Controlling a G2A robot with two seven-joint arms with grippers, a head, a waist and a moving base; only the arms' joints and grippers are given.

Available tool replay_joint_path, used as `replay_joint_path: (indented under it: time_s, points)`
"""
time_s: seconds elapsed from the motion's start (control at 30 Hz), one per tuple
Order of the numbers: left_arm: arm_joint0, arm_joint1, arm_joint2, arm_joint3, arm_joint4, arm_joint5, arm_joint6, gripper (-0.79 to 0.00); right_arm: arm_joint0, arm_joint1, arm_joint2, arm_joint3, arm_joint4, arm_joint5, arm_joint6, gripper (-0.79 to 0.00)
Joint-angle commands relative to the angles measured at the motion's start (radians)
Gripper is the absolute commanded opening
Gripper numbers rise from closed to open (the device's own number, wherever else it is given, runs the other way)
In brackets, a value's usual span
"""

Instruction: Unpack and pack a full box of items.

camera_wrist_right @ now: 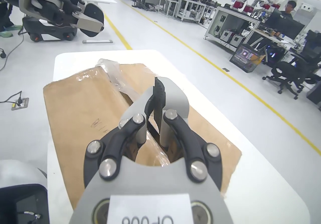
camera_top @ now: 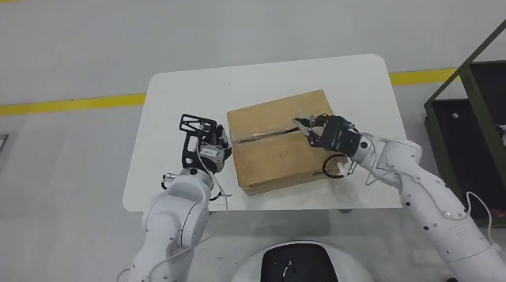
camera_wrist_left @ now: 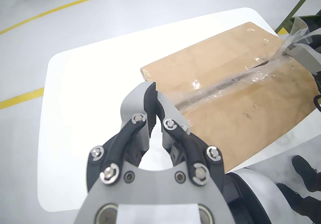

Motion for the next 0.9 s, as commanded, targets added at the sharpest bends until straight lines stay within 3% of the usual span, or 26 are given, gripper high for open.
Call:
replay_joint_path:
  time_s: [0.0,0.33,0.87]
  points:
    - [-0.029,-0.004,0.029,0.016,0.014,0.005,-0.012,-0.785,-0.004,0.004,0.012,0.002,-0.015,0.009,-0.018,-0.785]
    - [-0.134,-0.025,0.13,0.125,0.03,0.026,-0.087,-0.785,0.003,0.015,0.02,0.016,-0.068,-0.011,-0.041,-0.785]
    - [-0.201,-0.049,0.22,0.249,0.07,-0.001,-0.115,-0.785,0.017,0.021,0.01,0.035,-0.071,-0.017,-0.053,-0.785]
